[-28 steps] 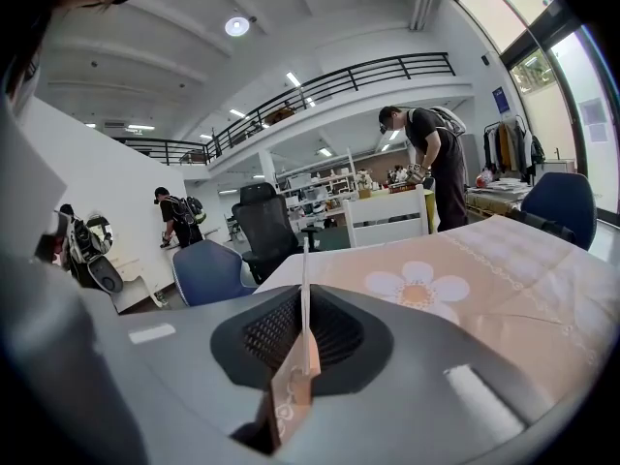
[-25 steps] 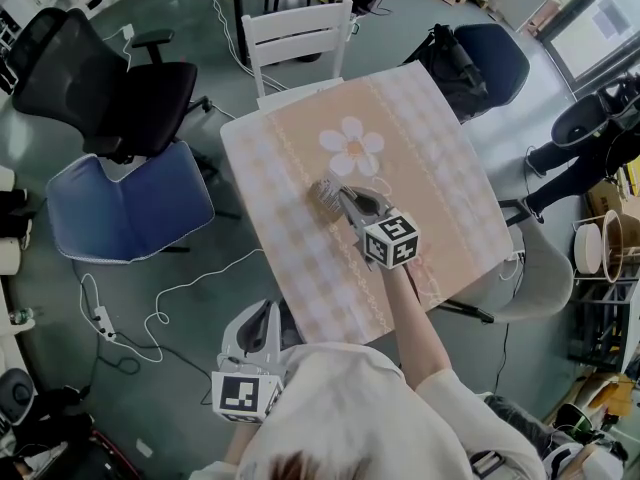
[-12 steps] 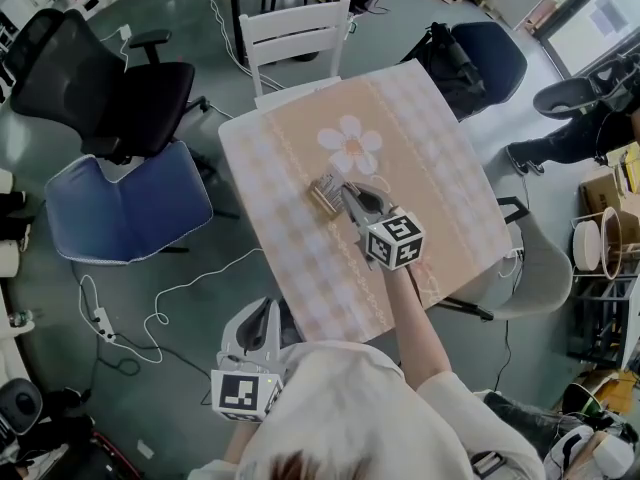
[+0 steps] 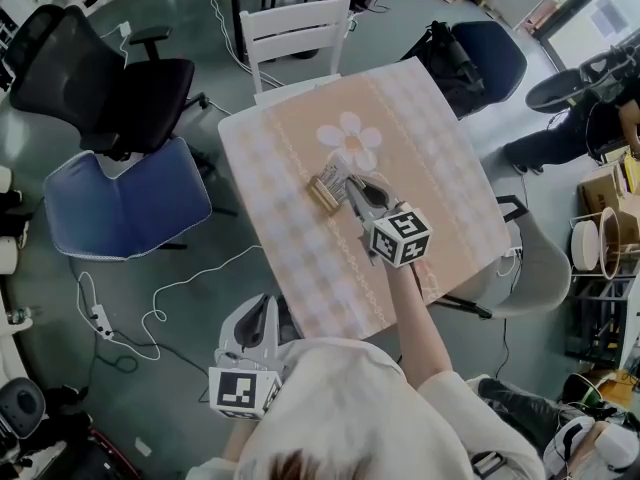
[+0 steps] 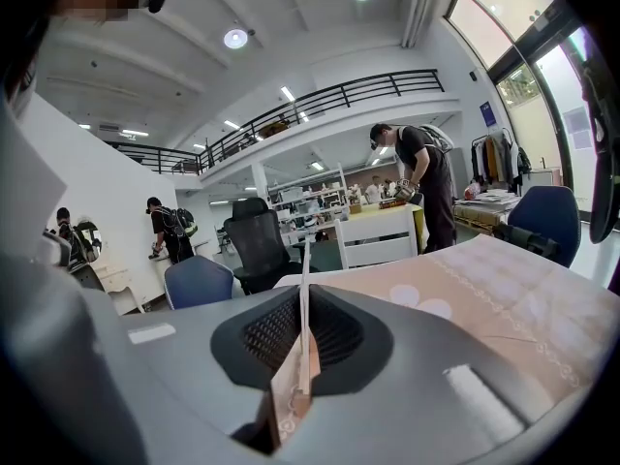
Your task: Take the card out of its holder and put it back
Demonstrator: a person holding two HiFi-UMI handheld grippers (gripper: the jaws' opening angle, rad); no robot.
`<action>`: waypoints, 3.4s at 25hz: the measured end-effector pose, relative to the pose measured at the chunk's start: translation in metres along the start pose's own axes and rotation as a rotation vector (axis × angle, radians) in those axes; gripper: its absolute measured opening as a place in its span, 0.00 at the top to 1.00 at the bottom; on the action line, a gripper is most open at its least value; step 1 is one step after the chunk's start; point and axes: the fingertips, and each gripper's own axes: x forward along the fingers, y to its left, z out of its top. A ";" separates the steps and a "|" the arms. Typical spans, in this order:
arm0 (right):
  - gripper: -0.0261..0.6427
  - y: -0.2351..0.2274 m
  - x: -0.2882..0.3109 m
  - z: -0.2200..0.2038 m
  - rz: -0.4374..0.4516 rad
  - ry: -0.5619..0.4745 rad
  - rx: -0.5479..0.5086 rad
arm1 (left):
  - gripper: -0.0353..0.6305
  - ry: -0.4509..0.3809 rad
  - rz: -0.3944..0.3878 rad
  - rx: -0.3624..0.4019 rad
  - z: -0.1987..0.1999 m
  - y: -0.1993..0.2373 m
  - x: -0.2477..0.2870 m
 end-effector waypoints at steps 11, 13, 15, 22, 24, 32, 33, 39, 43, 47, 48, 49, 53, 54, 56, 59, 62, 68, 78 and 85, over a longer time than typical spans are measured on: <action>0.93 0.001 -0.013 0.019 -0.033 -0.048 -0.009 | 0.95 -0.020 -0.011 -0.007 0.003 -0.003 -0.001; 0.93 0.002 -0.016 0.023 -0.036 -0.057 -0.011 | 0.95 -0.026 -0.015 -0.004 0.004 -0.004 -0.001; 0.93 0.004 -0.020 0.028 -0.035 -0.070 -0.009 | 0.95 -0.027 -0.019 -0.003 0.005 -0.005 -0.001; 0.93 0.028 -0.040 0.048 -0.012 -0.138 0.000 | 0.95 -0.029 -0.034 0.006 0.005 -0.008 -0.002; 0.93 0.036 -0.048 0.058 -0.004 -0.167 -0.007 | 0.95 -0.024 -0.038 0.016 0.003 -0.008 -0.003; 0.93 0.053 -0.087 0.078 -0.035 -0.238 -0.042 | 0.95 -0.020 -0.039 0.034 0.001 -0.013 -0.010; 0.93 0.056 -0.093 0.080 -0.041 -0.250 -0.033 | 0.95 -0.020 -0.038 0.035 0.000 -0.014 -0.012; 0.93 0.068 -0.132 0.092 -0.060 -0.313 -0.010 | 0.95 -0.041 -0.022 0.008 0.001 -0.018 -0.019; 0.93 0.075 -0.153 0.093 -0.074 -0.338 -0.024 | 0.95 -0.030 -0.033 0.030 -0.010 -0.023 -0.022; 0.93 0.082 -0.182 0.093 -0.097 -0.367 -0.029 | 0.95 -0.029 -0.060 0.037 -0.015 -0.030 -0.022; 0.93 0.084 -0.190 0.092 -0.105 -0.371 -0.027 | 0.95 -0.029 -0.066 0.041 -0.015 -0.032 -0.022; 0.93 0.086 -0.197 0.090 -0.112 -0.374 -0.026 | 0.95 -0.030 -0.070 0.044 -0.016 -0.033 -0.023; 0.93 0.094 -0.221 0.075 -0.138 -0.375 -0.010 | 0.95 -0.039 -0.078 0.057 -0.017 -0.035 -0.023; 0.93 0.097 -0.225 0.070 -0.140 -0.371 -0.004 | 0.95 -0.042 -0.079 0.061 -0.017 -0.036 -0.023; 0.93 0.101 -0.230 0.062 -0.144 -0.360 0.010 | 0.95 -0.047 -0.082 0.062 -0.016 -0.038 -0.024; 0.93 0.107 -0.237 0.054 -0.146 -0.348 0.021 | 0.95 -0.057 -0.089 0.069 -0.013 -0.040 -0.024; 0.93 0.112 -0.243 0.047 -0.141 -0.334 0.017 | 0.95 -0.063 -0.096 0.081 -0.013 -0.044 -0.023; 0.93 0.115 -0.250 0.037 -0.142 -0.323 0.016 | 0.95 -0.089 -0.099 0.076 -0.010 -0.047 -0.024; 0.93 0.117 -0.258 0.029 -0.136 -0.320 0.004 | 0.95 -0.093 -0.088 0.085 -0.009 -0.047 -0.027; 0.93 0.132 -0.256 0.017 -0.099 -0.293 0.010 | 0.95 -0.109 -0.093 0.072 -0.008 -0.052 -0.028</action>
